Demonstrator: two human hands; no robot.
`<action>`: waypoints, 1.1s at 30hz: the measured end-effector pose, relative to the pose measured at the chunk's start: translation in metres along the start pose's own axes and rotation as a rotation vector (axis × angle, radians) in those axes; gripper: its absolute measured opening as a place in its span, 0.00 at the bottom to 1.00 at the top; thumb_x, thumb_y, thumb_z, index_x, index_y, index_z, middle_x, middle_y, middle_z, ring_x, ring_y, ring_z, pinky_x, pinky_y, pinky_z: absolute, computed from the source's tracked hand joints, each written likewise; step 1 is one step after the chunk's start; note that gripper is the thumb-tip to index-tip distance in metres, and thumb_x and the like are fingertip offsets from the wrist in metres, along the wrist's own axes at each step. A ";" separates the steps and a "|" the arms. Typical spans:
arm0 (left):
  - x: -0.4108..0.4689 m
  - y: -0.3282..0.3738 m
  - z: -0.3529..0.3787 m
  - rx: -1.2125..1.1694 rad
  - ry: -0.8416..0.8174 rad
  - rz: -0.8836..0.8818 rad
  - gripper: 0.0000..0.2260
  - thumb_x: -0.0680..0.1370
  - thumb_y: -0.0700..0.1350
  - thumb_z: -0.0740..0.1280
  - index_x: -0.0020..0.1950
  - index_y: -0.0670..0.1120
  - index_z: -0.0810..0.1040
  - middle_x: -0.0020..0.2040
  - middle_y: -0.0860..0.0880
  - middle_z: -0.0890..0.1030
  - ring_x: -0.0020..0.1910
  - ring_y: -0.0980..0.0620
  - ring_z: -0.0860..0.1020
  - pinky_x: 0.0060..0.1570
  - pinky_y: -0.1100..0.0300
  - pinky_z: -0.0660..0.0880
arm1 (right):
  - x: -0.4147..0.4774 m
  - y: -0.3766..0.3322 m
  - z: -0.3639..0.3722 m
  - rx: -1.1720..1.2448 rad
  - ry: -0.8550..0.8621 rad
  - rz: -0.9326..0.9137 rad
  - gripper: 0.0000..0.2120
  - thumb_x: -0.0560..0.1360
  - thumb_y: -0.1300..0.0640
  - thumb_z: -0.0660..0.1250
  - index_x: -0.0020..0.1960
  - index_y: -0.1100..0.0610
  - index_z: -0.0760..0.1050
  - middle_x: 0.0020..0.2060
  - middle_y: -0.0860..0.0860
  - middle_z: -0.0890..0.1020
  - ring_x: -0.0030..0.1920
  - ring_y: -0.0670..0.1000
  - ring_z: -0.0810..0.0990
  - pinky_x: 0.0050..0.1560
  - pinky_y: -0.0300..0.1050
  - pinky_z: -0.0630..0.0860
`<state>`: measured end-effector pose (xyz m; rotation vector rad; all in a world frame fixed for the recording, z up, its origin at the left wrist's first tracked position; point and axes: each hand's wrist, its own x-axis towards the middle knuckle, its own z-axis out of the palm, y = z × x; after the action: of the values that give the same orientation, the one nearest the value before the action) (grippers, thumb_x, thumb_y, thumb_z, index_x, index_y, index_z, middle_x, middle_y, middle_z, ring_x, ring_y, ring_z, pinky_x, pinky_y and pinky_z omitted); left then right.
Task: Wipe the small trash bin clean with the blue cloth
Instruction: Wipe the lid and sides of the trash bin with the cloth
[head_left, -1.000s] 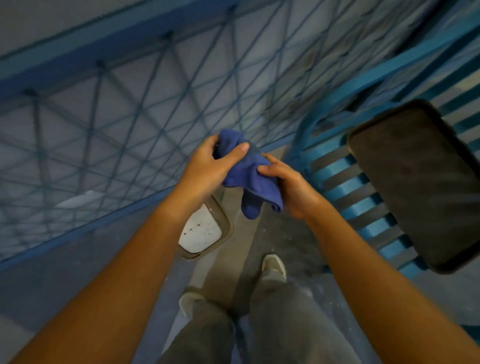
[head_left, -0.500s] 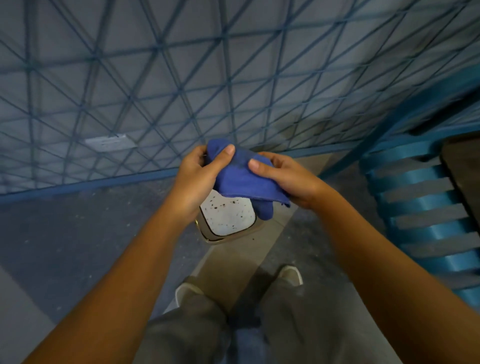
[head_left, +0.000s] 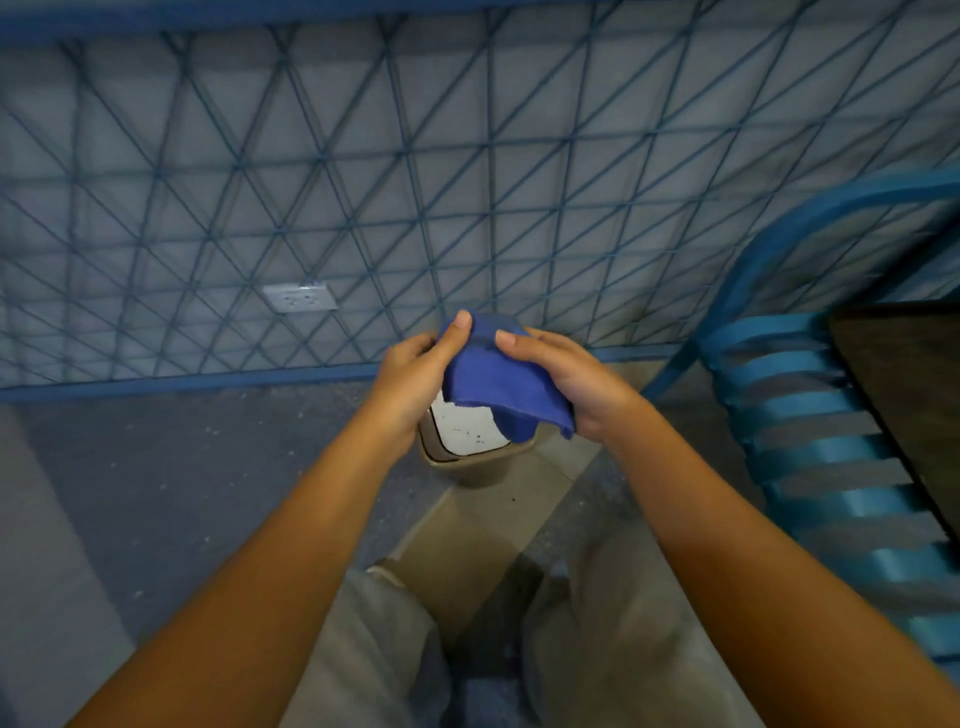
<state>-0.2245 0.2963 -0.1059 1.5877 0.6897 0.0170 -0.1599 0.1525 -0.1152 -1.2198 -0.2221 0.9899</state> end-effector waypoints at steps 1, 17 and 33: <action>-0.009 0.002 0.001 -0.017 0.000 -0.004 0.20 0.74 0.59 0.64 0.47 0.43 0.79 0.44 0.48 0.83 0.43 0.53 0.80 0.49 0.56 0.77 | -0.009 0.000 0.006 0.035 -0.002 -0.014 0.11 0.75 0.54 0.64 0.53 0.60 0.77 0.42 0.52 0.84 0.40 0.49 0.83 0.41 0.38 0.80; -0.056 -0.006 -0.033 0.112 0.125 0.071 0.14 0.74 0.56 0.65 0.55 0.50 0.71 0.66 0.45 0.67 0.61 0.49 0.70 0.59 0.55 0.68 | -0.056 0.011 0.044 0.235 0.186 -0.070 0.33 0.69 0.48 0.69 0.68 0.63 0.66 0.61 0.62 0.78 0.52 0.56 0.80 0.50 0.46 0.80; 0.015 -0.092 -0.029 0.463 0.031 0.129 0.19 0.72 0.43 0.71 0.60 0.46 0.72 0.63 0.43 0.70 0.60 0.44 0.73 0.61 0.47 0.72 | 0.012 0.067 -0.023 0.142 0.606 0.027 0.13 0.73 0.57 0.69 0.47 0.49 0.65 0.52 0.58 0.77 0.44 0.55 0.80 0.42 0.50 0.79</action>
<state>-0.2625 0.3269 -0.1907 2.0782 0.6428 -0.0252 -0.1723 0.1458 -0.1854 -1.3352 0.3365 0.6084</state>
